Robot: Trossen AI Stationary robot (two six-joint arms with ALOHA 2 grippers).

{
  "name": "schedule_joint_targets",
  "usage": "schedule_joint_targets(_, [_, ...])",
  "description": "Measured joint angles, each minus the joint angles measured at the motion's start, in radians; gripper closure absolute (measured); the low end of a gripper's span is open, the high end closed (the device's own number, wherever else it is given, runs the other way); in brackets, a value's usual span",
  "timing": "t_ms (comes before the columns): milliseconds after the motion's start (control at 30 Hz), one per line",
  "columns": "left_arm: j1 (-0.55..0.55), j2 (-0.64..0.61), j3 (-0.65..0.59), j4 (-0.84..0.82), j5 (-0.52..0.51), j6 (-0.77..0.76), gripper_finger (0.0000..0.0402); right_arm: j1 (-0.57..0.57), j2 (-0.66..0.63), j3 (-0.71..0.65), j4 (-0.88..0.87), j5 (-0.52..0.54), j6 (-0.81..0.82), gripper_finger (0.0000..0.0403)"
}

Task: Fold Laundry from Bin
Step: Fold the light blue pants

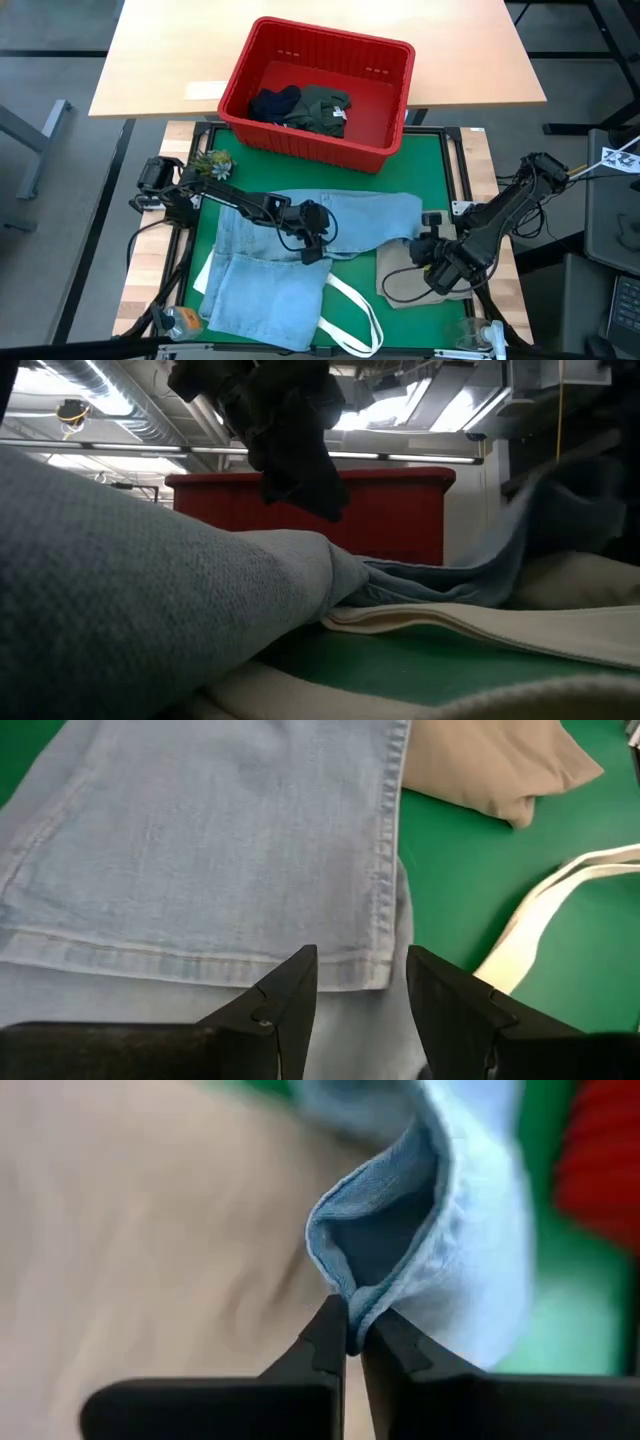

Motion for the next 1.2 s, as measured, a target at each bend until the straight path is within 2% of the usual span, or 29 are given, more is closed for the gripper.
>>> schedule_joint_targets(167, [0.019, 0.0, 0.0, 0.0, 0.0, 0.0, 0.0253, -0.034, 0.0, 0.08, 0.009, 0.206, -0.034, 0.0387])
schedule_joint_targets(300, [0.031, 0.0, 0.0, 0.0, 0.0, 0.001, 0.0253, -0.106, 0.0, 0.098, 0.14, 0.285, -0.155, 0.0395])
schedule_joint_targets(567, [0.058, -0.034, 0.0, -0.024, 0.0, 0.022, 0.0253, -0.267, 0.008, 0.088, 0.548, 0.255, -0.559, 0.039])
schedule_joint_targets(767, [0.076, -0.153, 0.001, -0.034, -0.043, 0.037, 0.0253, -0.359, 0.008, 0.088, 0.638, 0.159, -0.682, 0.039])
schedule_joint_targets(900, [0.074, -0.187, 0.002, 0.082, -0.068, 0.037, 0.0253, -0.376, 0.008, 0.087, 0.627, 0.142, -0.686, 0.0386])
schedule_joint_targets(1067, [0.063, -0.159, 0.004, 0.359, -0.076, 0.047, 0.0253, -0.373, 0.008, 0.087, 0.631, 0.104, -0.73, 0.0391])
schedule_joint_targets(1200, [0.048, -0.134, 0.002, 0.468, -0.086, 0.161, 0.0253, -0.373, 0.008, 0.087, 0.631, 0.098, -0.731, 0.0386])
